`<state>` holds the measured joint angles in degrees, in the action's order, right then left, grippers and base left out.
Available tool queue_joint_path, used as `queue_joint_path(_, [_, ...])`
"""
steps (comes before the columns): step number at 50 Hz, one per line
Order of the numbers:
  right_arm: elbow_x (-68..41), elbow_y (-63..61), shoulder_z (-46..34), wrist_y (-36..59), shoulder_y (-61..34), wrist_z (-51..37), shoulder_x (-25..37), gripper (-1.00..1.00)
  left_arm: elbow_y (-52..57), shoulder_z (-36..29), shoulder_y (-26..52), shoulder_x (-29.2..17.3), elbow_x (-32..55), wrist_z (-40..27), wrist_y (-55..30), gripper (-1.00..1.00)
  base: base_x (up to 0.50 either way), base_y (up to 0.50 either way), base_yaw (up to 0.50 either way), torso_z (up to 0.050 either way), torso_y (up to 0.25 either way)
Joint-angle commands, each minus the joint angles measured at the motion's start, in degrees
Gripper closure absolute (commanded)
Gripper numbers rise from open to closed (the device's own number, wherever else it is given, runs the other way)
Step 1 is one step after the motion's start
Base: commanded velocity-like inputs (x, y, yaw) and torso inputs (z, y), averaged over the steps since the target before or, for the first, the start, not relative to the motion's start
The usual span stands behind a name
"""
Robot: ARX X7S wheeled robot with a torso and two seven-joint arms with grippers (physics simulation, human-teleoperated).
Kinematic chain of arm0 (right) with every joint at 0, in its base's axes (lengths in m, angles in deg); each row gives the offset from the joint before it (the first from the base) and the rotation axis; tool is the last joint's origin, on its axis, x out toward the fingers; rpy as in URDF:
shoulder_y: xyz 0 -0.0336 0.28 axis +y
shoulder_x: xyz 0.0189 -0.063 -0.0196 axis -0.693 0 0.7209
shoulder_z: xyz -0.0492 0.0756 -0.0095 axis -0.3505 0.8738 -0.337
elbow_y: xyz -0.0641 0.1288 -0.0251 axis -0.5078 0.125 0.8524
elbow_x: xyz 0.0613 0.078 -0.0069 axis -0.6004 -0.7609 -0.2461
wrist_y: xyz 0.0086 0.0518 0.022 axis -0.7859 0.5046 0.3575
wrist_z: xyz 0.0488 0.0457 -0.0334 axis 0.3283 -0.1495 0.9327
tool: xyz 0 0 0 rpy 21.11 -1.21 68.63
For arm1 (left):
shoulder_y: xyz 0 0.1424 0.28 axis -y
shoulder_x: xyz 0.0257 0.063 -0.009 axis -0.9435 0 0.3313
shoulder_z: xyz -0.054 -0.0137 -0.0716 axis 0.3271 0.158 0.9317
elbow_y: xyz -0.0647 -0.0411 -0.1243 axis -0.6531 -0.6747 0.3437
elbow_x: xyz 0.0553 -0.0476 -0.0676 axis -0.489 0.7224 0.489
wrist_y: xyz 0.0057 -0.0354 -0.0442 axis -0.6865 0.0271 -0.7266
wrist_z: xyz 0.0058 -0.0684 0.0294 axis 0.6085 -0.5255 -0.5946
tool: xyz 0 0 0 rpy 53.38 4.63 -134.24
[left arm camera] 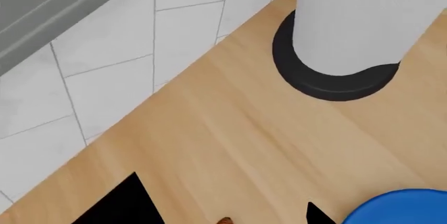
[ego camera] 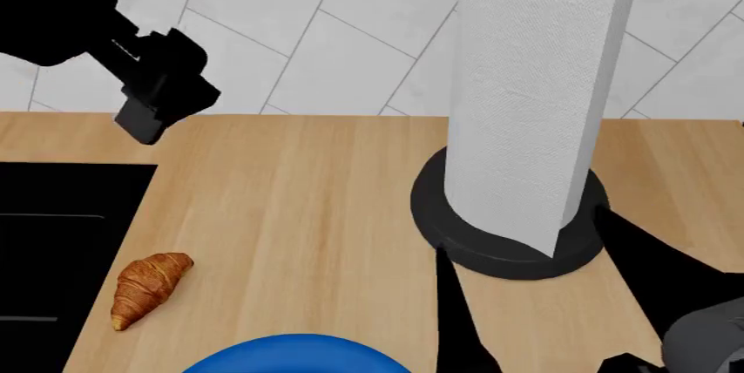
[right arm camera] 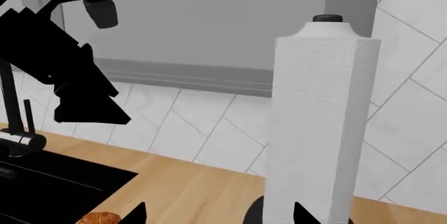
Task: Place the pastries on the plates.
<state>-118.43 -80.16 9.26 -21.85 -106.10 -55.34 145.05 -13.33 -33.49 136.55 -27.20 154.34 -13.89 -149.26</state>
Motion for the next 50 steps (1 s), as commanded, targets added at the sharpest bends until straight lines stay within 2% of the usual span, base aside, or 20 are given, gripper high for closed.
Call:
queue_joint_path(1, [1.34, 0.12, -0.74, 0.7, 0.87, -0.08, -1.82, -1.0, -10.79, -7.88, 0.3, 6.16, -6.35, 14.09, -0.26, -1.0, 0.0, 0.0, 0.0, 0.0, 0.0])
queue_joint_path(6, [2.87, 1.06, -1.59, -1.35, 2.49, 0.48, -0.58, -1.0, -14.82, -9.74, -2.83, 8.08, -8.07, 16.13, 1.34, -1.0, 0.0, 0.0, 0.0, 0.0, 0.0])
queue_joint_path(15, [3.68, 2.25, -2.29, -3.2, 3.81, 1.75, 0.95, -1.0, -13.54, -11.19, -5.85, 7.94, -9.13, 14.82, 1.89, -1.0, 0.0, 0.0, 0.0, 0.0, 0.0])
queue_joint_path(29, [8.53, 2.58, -5.4, -7.73, 7.87, 1.23, 3.8, -1.0, -6.58, -10.54, -12.28, 4.38, -7.74, 7.9, 1.85, -1.0, 0.0, 0.0, 0.0, 0.0, 0.0])
queue_joint_path(50, [8.41, 1.03, -5.1, -8.24, 7.95, -0.25, 4.51, -1.0, -3.65, -9.85, -16.43, 2.35, -5.81, 3.03, 0.12, -1.0, 0.0, 0.0, 0.0, 0.0, 0.0])
